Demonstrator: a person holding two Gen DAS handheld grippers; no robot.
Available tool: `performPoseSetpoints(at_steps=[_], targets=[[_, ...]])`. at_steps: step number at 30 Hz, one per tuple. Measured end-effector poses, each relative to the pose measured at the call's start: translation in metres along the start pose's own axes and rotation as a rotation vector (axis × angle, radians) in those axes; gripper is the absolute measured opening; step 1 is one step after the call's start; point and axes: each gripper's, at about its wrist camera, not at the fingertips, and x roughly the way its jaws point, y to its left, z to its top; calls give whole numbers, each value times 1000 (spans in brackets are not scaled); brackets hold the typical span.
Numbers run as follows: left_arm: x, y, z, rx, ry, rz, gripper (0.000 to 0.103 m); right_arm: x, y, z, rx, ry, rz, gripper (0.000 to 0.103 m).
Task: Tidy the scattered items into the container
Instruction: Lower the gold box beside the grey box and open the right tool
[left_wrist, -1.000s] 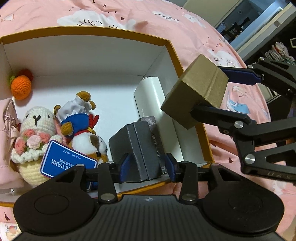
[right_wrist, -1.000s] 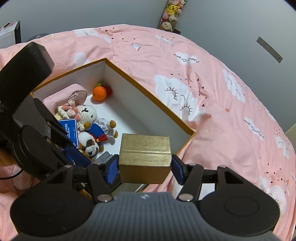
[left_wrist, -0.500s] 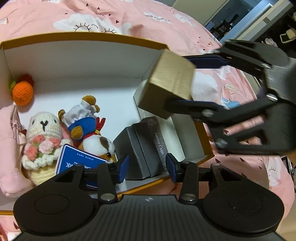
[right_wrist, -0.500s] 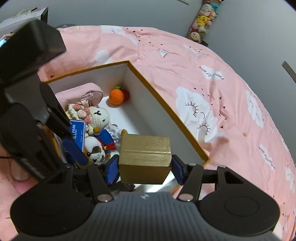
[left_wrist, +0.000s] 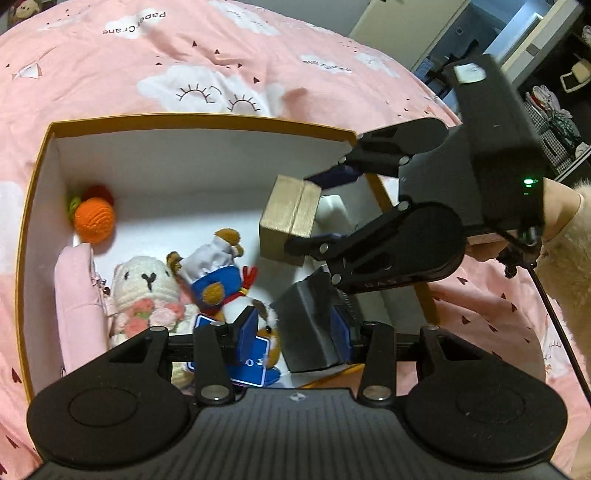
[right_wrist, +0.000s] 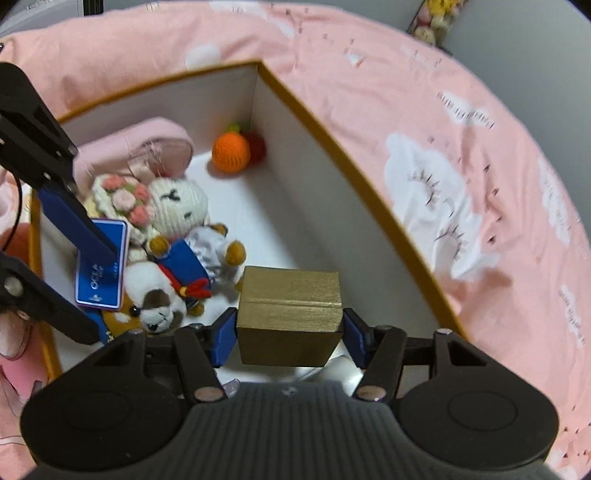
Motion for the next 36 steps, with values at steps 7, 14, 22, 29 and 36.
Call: performPoseSetpoints(at_steps=[7, 14, 22, 29, 36], targets=[[-2, 5, 2, 9, 7, 45, 49, 11, 1, -1, -67, 115, 52, 62], [0, 14, 2, -9, 13, 59, 49, 11, 1, 1, -127, 178, 59, 63], [-4, 17, 0, -23, 7, 56, 49, 11, 4, 13, -207, 196, 71, 64], [-8, 18, -1, -31, 1, 53, 49, 16, -3, 32, -142, 170, 103, 63], [-10, 20, -3, -37, -3, 61, 49, 40, 2, 39, -113, 249, 107, 62]])
